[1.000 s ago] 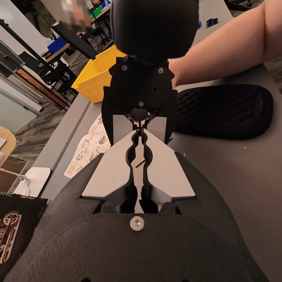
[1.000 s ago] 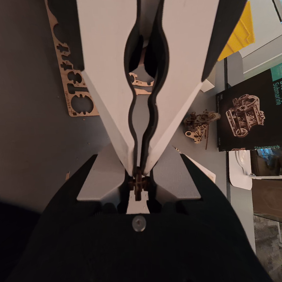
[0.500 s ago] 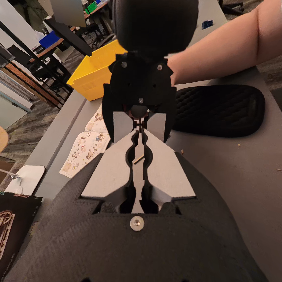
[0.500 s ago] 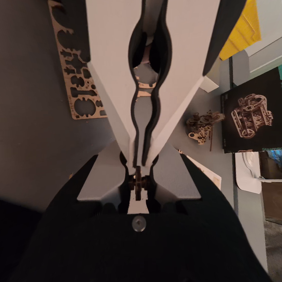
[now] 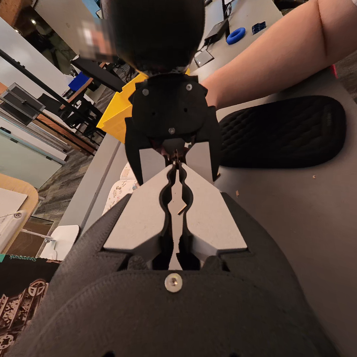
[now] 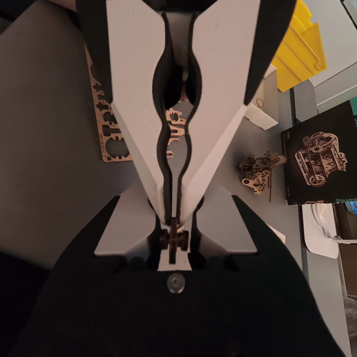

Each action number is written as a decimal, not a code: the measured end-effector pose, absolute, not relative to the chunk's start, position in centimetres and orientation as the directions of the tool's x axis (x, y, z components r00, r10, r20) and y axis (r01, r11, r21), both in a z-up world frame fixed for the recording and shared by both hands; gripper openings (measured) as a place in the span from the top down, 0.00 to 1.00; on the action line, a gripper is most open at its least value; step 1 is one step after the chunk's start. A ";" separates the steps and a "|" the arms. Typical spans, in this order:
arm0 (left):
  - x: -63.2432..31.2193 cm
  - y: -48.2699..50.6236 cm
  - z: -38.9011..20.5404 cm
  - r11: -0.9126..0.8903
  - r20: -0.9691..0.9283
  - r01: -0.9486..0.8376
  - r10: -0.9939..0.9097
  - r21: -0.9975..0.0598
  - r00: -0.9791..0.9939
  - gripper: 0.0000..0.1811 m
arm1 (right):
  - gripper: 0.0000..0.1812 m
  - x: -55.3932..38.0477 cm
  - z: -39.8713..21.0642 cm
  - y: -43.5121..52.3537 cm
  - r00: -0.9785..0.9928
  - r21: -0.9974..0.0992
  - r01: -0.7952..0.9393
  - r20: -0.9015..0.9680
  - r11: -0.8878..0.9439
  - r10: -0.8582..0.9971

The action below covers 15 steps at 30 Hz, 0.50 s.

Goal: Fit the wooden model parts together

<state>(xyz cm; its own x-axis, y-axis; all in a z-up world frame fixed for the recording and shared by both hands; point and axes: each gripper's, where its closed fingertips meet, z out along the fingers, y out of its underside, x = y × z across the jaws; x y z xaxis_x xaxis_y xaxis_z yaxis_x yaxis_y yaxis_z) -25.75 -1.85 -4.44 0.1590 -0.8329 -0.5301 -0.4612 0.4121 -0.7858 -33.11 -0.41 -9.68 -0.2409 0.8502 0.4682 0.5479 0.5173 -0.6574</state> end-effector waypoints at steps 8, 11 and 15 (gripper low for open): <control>-25.8 -1.9 -4.3 0.426 -0.559 -0.491 -0.814 -0.760 0.158 1.00 | 0.88 -33.2 -9.8 0.1 -0.226 -0.609 0.571 0.528 0.551 0.818; -25.9 -1.6 -4.5 0.433 -0.578 -0.511 -0.800 -0.743 0.162 0.99 | 0.87 -33.2 -9.5 0.3 -0.217 -0.607 0.566 0.542 0.557 0.812; -25.9 -1.6 -4.7 0.434 -0.580 -0.517 -0.799 -0.738 0.156 0.99 | 0.88 -33.1 -9.6 0.3 -0.224 -0.605 0.565 0.542 0.561 0.810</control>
<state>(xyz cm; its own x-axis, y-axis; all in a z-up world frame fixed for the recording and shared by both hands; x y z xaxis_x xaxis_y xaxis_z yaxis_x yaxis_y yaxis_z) -25.94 -1.60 -4.71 0.1564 -0.7993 -0.5802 -0.5167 0.4344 -0.7377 -33.13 0.29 -9.64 -0.2240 0.8100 0.5420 0.5654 0.5609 -0.6047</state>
